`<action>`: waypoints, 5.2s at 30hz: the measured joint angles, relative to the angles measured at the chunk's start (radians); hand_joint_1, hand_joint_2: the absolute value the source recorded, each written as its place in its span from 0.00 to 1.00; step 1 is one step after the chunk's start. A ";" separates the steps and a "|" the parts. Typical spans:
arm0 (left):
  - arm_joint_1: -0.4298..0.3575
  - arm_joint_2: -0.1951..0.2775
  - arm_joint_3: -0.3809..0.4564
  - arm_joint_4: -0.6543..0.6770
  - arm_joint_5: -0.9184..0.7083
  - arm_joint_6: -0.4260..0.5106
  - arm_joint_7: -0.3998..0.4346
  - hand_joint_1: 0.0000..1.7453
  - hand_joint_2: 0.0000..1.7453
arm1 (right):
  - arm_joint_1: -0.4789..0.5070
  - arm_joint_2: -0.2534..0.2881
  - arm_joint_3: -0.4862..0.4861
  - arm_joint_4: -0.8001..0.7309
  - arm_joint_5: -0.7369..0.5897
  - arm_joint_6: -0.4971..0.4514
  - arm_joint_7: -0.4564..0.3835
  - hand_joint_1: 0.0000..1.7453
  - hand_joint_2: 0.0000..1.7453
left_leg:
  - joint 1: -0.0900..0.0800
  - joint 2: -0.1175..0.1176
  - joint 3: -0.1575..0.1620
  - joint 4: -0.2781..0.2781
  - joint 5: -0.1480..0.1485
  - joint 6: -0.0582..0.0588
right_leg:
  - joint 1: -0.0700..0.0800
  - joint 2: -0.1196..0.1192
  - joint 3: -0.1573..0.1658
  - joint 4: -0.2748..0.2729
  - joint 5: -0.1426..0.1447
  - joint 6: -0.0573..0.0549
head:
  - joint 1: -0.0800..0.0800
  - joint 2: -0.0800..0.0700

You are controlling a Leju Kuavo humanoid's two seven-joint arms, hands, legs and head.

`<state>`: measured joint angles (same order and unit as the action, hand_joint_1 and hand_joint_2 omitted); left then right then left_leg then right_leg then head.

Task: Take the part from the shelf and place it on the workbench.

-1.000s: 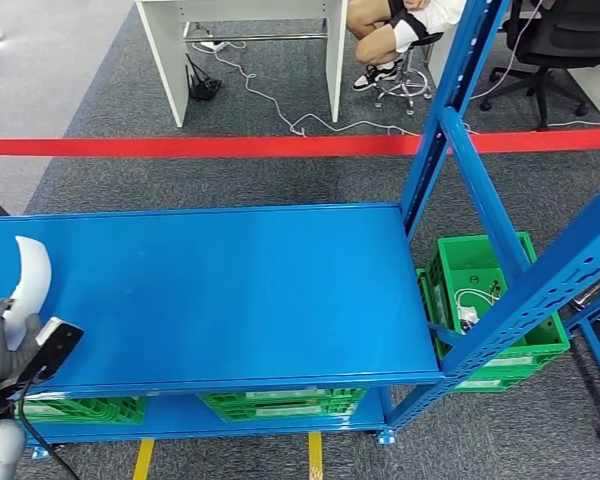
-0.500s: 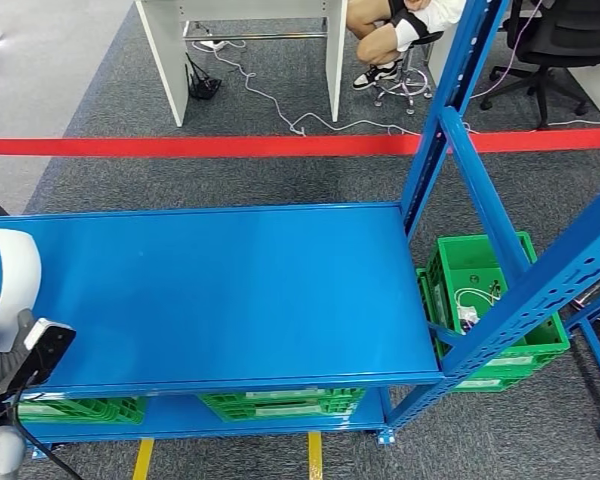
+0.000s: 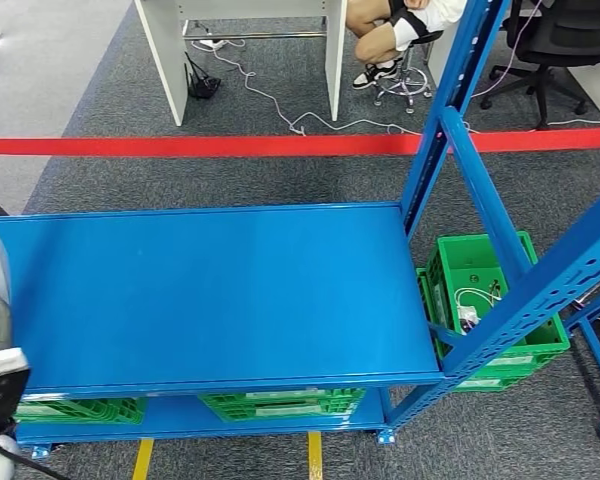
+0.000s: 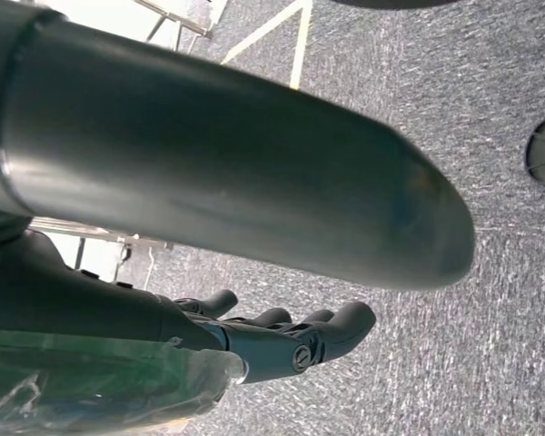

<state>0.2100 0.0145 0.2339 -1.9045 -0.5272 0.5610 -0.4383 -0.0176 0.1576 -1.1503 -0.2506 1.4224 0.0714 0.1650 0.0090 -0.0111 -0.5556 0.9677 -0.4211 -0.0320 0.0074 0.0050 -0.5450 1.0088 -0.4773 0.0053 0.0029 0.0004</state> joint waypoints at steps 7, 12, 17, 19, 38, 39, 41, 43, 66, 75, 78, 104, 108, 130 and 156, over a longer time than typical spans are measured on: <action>0.033 0.002 -0.078 -0.156 0.108 -0.025 -0.085 1.00 1.00 | 0.000 0.005 -0.007 0.000 0.006 0.000 -0.006 0.00 0.00 | 0.000 0.000 0.000 0.000 0.000 0.000 | 0.000 0.000 0.001 0.000 0.000 0.000 | 0.000 0.000; 0.042 0.007 -0.099 -0.202 0.116 -0.024 -0.108 1.00 1.00 | 0.000 0.006 -0.010 0.000 0.008 0.000 -0.008 0.00 0.00 | 0.000 0.000 0.000 0.000 0.000 0.000 | 0.000 0.000 0.001 0.000 0.000 0.000 | 0.000 0.000; 0.049 0.014 -0.109 -0.216 0.112 -0.021 -0.117 1.00 1.00 | 0.000 0.006 -0.013 0.000 0.010 0.000 -0.011 0.00 0.00 | 0.000 0.000 0.000 0.000 0.000 0.000 | 0.000 0.000 0.001 0.000 0.000 0.000 | 0.000 0.000; 0.052 0.016 -0.110 -0.217 0.110 -0.021 -0.117 1.00 1.00 | 0.000 0.006 -0.014 0.000 0.011 0.001 -0.011 0.00 0.00 | 0.000 0.000 0.000 0.000 0.000 0.000 | 0.000 0.000 0.001 0.000 0.000 0.000 | 0.000 0.000; 0.063 -0.031 -0.110 -0.219 0.083 0.101 -0.155 1.00 1.00 | 0.000 0.014 -0.016 0.000 0.035 -0.002 -0.012 0.00 0.00 | 0.024 0.010 0.007 -0.033 0.027 0.021 | -0.021 0.000 -0.100 0.239 -0.135 0.051 | 0.011 0.000; 0.063 -0.033 -0.110 -0.219 0.081 0.104 -0.156 1.00 1.00 | 0.001 0.014 -0.016 0.000 0.035 -0.002 -0.012 0.00 0.00 | 0.028 0.010 0.005 -0.033 0.028 0.017 | -0.027 0.000 -0.107 0.259 -0.136 0.059 | 0.011 0.000; 0.062 -0.037 -0.110 -0.217 0.079 0.109 -0.156 1.00 1.00 | 0.001 0.014 -0.016 0.000 0.035 -0.002 -0.012 0.00 0.00 | 0.039 0.010 0.001 -0.030 0.031 0.004 | -0.039 -0.001 -0.069 0.194 -0.090 0.074 | 0.012 0.000; 0.059 -0.040 -0.110 -0.215 0.080 0.116 -0.156 1.00 1.00 | -0.002 0.016 -0.017 0.000 0.034 -0.003 -0.012 0.00 0.00 | 0.048 0.009 -0.001 -0.026 0.034 -0.016 | -0.049 0.001 0.004 0.059 -0.034 0.087 | 0.011 0.000; 0.028 -0.035 -0.117 -0.192 0.125 0.137 -0.156 1.00 1.00 | 0.002 0.017 -0.037 -0.001 0.021 -0.001 -0.007 0.00 0.00 | 0.031 0.004 0.023 0.019 -0.040 0.008 | -0.038 -0.002 -0.140 0.098 0.005 0.055 | -0.003 0.000; 0.028 -0.041 -0.116 -0.192 0.116 0.137 -0.172 1.00 1.00 | -0.005 0.017 -0.039 -0.001 0.025 -0.001 -0.007 0.00 0.00 | -0.012 0.009 -0.039 0.020 0.014 0.034 | 0.012 0.000 -0.047 0.176 -0.071 -0.018 | -0.001 0.000; 0.026 -0.048 -0.113 -0.193 0.121 0.138 -0.192 1.00 1.00 | -0.014 0.012 -0.039 -0.002 0.031 0.000 -0.009 0.00 0.00 | -0.023 0.012 -0.060 0.018 0.052 0.030 | 0.047 0.002 0.091 -0.030 -0.052 -0.066 | 0.000 0.000; 0.065 -0.073 -0.086 -0.206 0.157 0.138 -0.210 1.00 1.00 | -0.003 0.018 -0.039 0.005 0.055 0.009 -0.008 0.00 0.00 | -0.005 0.010 -0.014 0.002 0.000 0.032 | 0.015 -0.003 -0.060 0.193 -0.022 0.003 | 0.003 0.000; 0.095 -0.093 -0.084 -0.232 0.150 0.138 -0.214 1.00 1.00 | -0.005 0.021 -0.038 0.004 0.066 0.009 -0.004 0.00 0.00 | -0.006 0.011 -0.030 0.000 0.031 0.020 | 0.034 0.005 0.102 -0.048 -0.039 -0.031 | 0.002 0.000; 0.133 -0.131 -0.064 -0.270 0.182 0.137 -0.250 1.00 1.00 | -0.001 0.021 -0.027 0.007 0.068 0.015 0.012 0.00 0.00 | 0.007 0.013 0.036 0.002 -0.046 0.036 | 0.002 -0.006 -0.157 0.216 -0.089 0.035 | 0.003 0.000; -0.047 -0.025 -0.140 -0.132 0.220 0.118 -0.196 1.00 1.00 | -0.025 0.015 -0.112 0.009 -0.019 0.008 0.029 0.00 0.00 | -0.009 0.012 0.108 -0.016 -0.087 0.026 | 0.026 -0.004 -0.109 0.001 0.118 -0.008 | -0.002 0.000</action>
<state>0.1635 -0.0104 0.0939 -2.0364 -0.3075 0.6789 -0.6342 -0.0428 0.1722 -1.2619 -0.2420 1.4030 0.0790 0.1944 0.0001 0.0012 -0.4474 0.9516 -0.5081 -0.0064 0.0332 0.0013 -0.6540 1.0100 -0.3596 -0.0025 0.0008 0.0004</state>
